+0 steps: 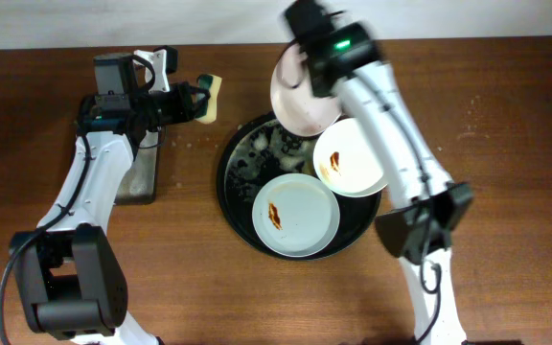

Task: Clean dirty plates on tray and stack at the side
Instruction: 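Lift the pink plate with the right gripper and carry it right, then lower the pink plate onto the table's right side and release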

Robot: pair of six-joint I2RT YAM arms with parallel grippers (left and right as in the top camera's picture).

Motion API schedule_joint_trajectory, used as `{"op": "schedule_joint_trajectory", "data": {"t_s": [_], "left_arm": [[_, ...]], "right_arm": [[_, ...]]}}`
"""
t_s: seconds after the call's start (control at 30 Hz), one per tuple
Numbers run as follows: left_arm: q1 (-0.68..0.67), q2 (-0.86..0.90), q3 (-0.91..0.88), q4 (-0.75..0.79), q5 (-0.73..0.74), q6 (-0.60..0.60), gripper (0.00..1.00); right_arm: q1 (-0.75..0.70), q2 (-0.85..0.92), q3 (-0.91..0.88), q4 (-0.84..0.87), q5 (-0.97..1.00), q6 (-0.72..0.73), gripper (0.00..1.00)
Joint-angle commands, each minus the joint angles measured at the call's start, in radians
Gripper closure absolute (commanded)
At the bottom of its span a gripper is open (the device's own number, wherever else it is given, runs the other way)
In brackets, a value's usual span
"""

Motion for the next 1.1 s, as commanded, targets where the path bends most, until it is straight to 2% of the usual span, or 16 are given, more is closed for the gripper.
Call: {"op": "schedule_joint_trajectory", "data": {"t_s": [0.0,0.13,0.27,0.4,0.63,0.83,0.93,1.07], "left_arm": [[0.005,-0.011,-0.008,-0.027,0.018,0.02,0.99],[0.001,-0.011,-0.008,-0.043,0.012,0.02,0.99],[-0.045,-0.011,-0.008,-0.047,-0.05,0.043,0.99],[-0.12,-0.011,-0.008,-0.081,-0.173,0.066,0.99],[-0.213,-0.011,-0.008,-0.093,-0.254,0.072,0.99],[-0.216,-0.011,-0.008,-0.113,-0.254,0.072,0.99],[-0.216,-0.011,-0.008,-0.118,-0.258,0.072,0.99],[-0.232,-0.011,-0.008,-0.123,-0.296,0.072,0.99]], "right_arm": [[-0.119,-0.039,0.006,-0.012,-0.468,-0.018,0.96],[-0.238,-0.039,-0.085,-0.014,-0.69,-0.089,0.96],[-0.336,-0.04,-0.131,0.041,-0.704,-0.112,0.96],[-0.578,-0.037,-0.158,0.081,-0.745,-0.112,0.96],[-0.89,-0.037,-0.435,0.286,-0.746,-0.085,0.96],[-1.003,-0.037,-0.565,0.446,-0.732,-0.064,0.96],[-1.01,-0.037,-0.565,0.496,-0.629,-0.063,0.96],[-1.009,-0.016,-0.566,0.54,-0.614,-0.062,0.96]]}}
